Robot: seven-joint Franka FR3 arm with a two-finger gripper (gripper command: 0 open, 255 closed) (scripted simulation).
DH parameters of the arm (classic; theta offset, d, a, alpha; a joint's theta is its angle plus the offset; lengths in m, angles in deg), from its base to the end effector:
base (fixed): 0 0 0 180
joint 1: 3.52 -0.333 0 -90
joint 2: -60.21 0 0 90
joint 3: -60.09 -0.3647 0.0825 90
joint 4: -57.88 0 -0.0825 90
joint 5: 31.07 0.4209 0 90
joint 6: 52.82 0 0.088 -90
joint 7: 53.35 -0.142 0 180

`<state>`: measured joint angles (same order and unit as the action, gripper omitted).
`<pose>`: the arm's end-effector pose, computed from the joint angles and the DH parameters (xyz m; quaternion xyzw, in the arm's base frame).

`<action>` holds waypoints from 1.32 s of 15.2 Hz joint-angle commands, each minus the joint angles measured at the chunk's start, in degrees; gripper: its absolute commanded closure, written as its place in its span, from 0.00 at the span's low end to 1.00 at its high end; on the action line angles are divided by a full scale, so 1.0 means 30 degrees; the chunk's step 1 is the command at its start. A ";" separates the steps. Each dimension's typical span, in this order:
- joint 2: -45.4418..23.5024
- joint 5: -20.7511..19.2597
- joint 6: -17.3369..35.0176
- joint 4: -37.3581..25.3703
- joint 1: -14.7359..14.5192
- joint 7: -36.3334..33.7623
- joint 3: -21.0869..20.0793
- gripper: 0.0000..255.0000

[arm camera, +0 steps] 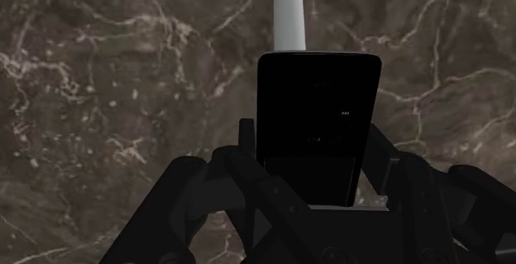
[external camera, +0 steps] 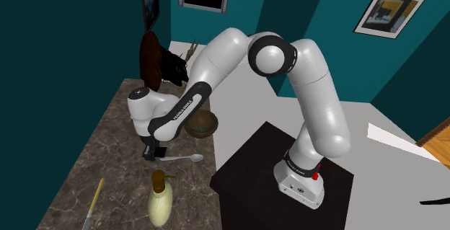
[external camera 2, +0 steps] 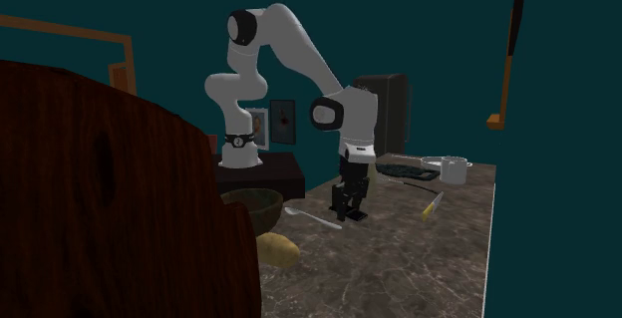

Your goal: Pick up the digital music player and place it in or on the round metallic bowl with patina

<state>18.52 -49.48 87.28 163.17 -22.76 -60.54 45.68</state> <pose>0.5709 0.3666 0.1043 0.9445 0.3258 -0.0341 0.0261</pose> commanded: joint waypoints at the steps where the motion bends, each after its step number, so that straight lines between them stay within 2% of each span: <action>1: 0.0475 0.0127 -0.0276 0.0203 0.0113 0.0091 -0.0128 1.00; 20: 0.4154 0.1488 -0.3421 0.0653 0.0881 0.1004 -0.1198 1.00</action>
<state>30.39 -45.26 77.57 165.11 -20.26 -57.71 42.23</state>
